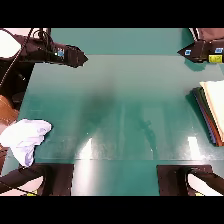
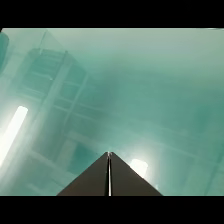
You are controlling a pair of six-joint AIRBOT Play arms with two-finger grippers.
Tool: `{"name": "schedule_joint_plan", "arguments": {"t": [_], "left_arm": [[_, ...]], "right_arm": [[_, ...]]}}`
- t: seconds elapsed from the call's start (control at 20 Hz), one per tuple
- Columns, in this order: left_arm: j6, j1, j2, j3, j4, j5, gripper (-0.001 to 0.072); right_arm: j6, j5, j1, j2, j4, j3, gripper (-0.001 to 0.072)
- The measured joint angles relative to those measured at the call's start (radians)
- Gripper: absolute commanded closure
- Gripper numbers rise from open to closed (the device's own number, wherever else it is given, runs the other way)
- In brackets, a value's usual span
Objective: Fold the shirts.
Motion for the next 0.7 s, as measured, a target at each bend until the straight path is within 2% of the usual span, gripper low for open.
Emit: {"name": "schedule_joint_plan", "arguments": {"t": [0.7], "left_arm": [[-0.002,0.000,0.000,0.000,-0.002,0.003,0.0680]], "right_arm": [[0.000,0.032,0.002,0.000,0.000,0.000,0.0693]]}}
